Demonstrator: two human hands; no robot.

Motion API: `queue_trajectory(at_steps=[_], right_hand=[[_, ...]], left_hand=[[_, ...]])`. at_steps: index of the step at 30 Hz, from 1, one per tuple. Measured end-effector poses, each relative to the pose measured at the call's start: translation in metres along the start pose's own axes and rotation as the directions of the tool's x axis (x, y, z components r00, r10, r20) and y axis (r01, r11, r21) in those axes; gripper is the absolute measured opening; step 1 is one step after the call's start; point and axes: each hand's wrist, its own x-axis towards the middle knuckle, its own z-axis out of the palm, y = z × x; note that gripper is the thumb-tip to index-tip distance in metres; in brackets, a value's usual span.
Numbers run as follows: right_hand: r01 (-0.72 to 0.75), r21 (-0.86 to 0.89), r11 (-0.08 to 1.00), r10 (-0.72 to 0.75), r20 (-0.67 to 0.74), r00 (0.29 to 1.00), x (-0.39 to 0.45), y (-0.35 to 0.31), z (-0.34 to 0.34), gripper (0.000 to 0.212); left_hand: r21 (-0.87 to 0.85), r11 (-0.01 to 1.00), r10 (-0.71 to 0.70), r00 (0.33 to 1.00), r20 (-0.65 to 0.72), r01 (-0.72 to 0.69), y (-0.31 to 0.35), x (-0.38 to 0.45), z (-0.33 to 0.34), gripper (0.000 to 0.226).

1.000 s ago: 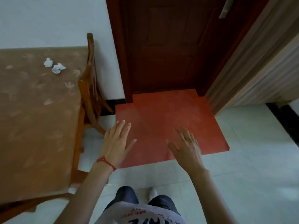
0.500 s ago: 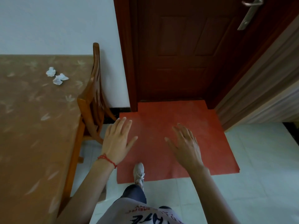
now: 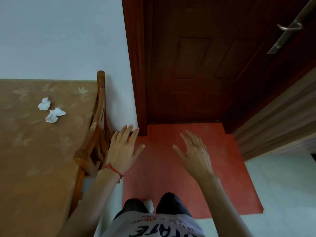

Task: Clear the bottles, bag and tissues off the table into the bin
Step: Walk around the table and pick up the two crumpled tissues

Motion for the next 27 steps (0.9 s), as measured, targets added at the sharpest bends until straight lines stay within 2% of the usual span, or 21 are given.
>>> queue_trajectory(at_steps=[10,16,22,27], right_hand=[[0.101,0.011,0.995,-0.102,0.064,0.993,0.114,-0.008,-0.001,0.054],[0.252,0.028,0.967,-0.253,0.089,0.963,0.205,-0.018,-0.005,0.053],[0.405,0.037,0.914,-0.405,0.179,0.897,0.281,-0.038,-0.014,0.053],[0.556,0.082,0.827,-0.557,0.243,0.794,0.322,-0.067,-0.011,0.054]], left_hand=[[-0.012,0.992,-0.126,0.992,0.005,0.126,-0.022,0.08,-0.003,0.071],[-0.053,0.957,-0.287,0.958,-0.021,0.285,-0.036,0.133,-0.007,0.07],[-0.056,0.894,-0.448,0.892,-0.063,0.445,-0.045,0.166,-0.019,0.073],[-0.078,0.819,-0.574,0.808,-0.137,0.569,-0.055,0.171,-0.027,0.069]])
